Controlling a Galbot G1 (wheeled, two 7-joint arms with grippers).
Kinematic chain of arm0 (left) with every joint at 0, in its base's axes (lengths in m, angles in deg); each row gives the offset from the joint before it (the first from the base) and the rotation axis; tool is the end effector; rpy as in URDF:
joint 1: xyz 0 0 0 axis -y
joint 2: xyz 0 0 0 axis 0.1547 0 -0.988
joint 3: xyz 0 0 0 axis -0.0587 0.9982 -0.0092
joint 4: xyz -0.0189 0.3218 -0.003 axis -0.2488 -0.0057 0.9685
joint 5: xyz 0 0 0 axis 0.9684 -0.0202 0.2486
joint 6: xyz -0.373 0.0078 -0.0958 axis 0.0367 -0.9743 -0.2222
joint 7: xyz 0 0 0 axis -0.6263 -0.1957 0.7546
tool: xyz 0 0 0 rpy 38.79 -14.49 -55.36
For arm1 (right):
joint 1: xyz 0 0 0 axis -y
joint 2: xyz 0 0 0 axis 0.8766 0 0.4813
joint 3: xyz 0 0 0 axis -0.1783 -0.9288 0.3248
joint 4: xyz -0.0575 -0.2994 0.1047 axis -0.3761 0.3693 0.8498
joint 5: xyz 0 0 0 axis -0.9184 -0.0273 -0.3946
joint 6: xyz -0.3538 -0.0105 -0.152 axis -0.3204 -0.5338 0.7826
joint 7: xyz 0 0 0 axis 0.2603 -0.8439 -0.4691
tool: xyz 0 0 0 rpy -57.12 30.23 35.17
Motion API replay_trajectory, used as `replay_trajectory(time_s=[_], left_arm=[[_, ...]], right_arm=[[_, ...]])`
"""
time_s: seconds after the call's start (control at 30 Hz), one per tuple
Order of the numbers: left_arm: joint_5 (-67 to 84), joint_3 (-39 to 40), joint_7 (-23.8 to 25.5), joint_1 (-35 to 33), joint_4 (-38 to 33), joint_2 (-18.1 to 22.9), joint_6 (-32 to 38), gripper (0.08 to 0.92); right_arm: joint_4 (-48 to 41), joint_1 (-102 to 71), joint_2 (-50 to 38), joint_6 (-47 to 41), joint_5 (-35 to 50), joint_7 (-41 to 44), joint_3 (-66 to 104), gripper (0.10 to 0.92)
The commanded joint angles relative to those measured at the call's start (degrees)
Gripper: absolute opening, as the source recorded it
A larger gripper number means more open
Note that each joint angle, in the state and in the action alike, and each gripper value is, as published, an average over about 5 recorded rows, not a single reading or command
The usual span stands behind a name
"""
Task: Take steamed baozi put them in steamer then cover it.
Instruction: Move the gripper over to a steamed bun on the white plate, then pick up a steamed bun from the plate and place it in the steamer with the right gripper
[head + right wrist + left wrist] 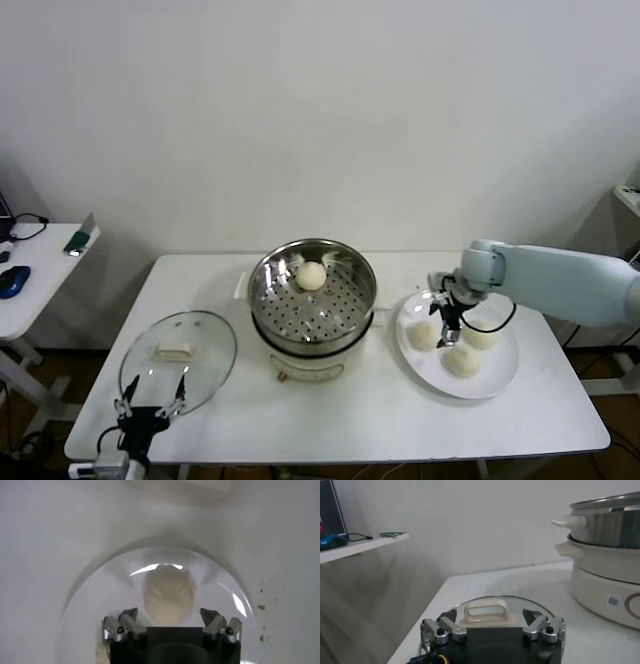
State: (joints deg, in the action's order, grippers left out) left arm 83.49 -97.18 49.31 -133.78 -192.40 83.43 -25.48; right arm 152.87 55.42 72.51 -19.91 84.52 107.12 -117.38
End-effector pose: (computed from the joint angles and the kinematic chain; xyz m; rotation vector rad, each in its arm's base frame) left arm 0.1846 0.1162 -0.3637 0.1625 -2.8274 -0.2034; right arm 0.5370 -0.0697 -0.2422 1.1971 -1.3683 1.2396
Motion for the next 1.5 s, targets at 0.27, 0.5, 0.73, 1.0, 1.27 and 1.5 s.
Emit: replay_trajectory(time_s=[0.27,0.5,0.73,1.0,1.27,1.5], left_arm=[[-0.30,0.19,0.01,0.03,0.36,-0.26,0.06,0.823],[-0.44,0.16,-0.03,0.02,0.14,-0.36,-0.01,0.823],[-0.57,0.35,-0.01,0.02,-0.09,-0.35,-0.05,0.823],[-0.72,0.52,-0.02,0.07,-0.36,-0.81,0.05,0.823],[-0.63,0.61,0.08,0.23,-1.01,-0.80,-0.11,0.823],[-0.49,0.42,0.13,0.19,-1.63,-0.53,-0.22,0.823]], right_arm=[[-3.27,-4.19,1.83,-0.94,-1.14,-0.52,3.46,0.749],[-1.87,-0.71,1.00,-0.60,-0.47,1.21,2.68,0.644],[1.04,15.44,-0.43,2.14,3.61,6.02,-5.06,0.563],[1.70,38.86,3.04,4.59,12.74,12.53,-12.62,0.560],[10.07,44.50,12.36,-0.98,26.28,6.61,-5.05,0.560],[13.48,35.75,22.55,-7.08,30.31,-1.98,1.32,0.560]])
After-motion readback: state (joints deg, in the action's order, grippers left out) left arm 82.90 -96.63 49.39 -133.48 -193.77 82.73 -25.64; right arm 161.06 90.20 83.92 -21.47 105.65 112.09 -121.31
